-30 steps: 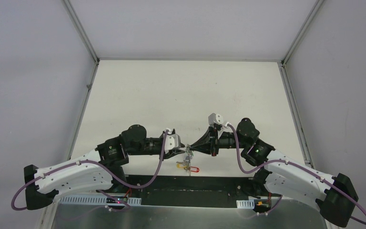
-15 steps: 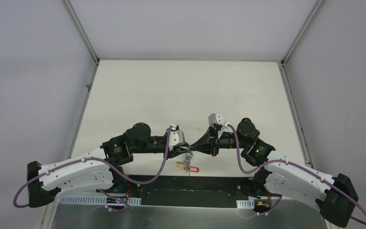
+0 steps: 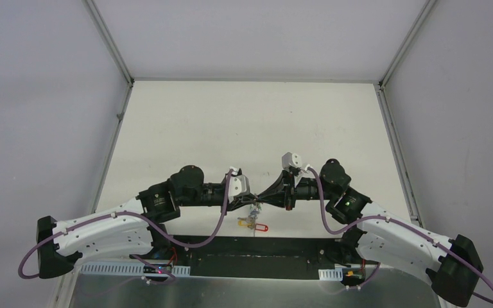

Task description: Put the keys on the keyring

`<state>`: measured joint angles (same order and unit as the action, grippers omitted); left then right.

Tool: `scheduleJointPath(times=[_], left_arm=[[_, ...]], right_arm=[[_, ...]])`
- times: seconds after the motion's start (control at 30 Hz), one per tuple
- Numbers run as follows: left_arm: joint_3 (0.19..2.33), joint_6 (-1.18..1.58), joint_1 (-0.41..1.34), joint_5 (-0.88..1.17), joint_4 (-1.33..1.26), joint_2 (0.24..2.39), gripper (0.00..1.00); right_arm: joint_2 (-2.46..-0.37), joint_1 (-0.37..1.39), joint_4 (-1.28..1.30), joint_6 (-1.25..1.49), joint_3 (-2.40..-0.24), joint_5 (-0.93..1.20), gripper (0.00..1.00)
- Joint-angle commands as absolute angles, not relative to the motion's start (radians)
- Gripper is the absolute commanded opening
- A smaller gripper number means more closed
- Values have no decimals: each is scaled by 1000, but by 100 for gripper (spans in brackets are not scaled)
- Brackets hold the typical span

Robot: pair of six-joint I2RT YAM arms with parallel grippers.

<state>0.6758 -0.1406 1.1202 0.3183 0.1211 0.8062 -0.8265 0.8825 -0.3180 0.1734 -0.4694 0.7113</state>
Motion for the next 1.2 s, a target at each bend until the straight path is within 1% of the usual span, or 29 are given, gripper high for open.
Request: scheduleJointPath(times=[0.0,0.07,0.1,0.17,0.2,0.3,0.37,0.43,0.47,0.53,0.63,0.77,0.83,0.97,1.17], left_arm=[[672,-125,1131,332,34,779,11],[676,-126,1131,337,46,782,2],[680,-126,1131,341,61,785,0],[698,-128,1131,341,101,789,0],[711,-131,1131,337,128,791,0],[762,-155,1131,320,238,804,0],[821,-175,1131,310,320,820,0],[882,-200,1131,306,417,848,0],[916,-213,1131,304,468,868,0],[991,-239,1131,308,572,917,0],[1110,-262,1131,302,736,1007,0],[1272,-280,1131,257,958,1130,0],[1338,-292,1131,235,1026,1186,0],[1418,-312,1131,219,1078,1231,0],[1437,-314,1131,230,1076,1248,0]], right_arm=[[-805,887,-364,160,-515,713,0],[-807,887,-362,161,-517,713,0],[-806,887,-360,161,-517,711,0],[-802,887,-355,161,-517,700,1],[-799,888,-350,162,-517,687,8],[-767,887,-325,162,-514,624,32],[-738,888,-307,155,-509,591,45],[-715,887,-290,146,-505,564,55],[-706,887,-280,142,-504,554,58],[-700,887,-265,133,-505,545,60],[-720,887,-266,138,-514,559,60],[-778,887,-320,164,-527,612,50],[-813,888,-349,177,-528,633,45],[-849,889,-427,216,-505,638,39],[-907,892,-561,265,-480,638,34]])
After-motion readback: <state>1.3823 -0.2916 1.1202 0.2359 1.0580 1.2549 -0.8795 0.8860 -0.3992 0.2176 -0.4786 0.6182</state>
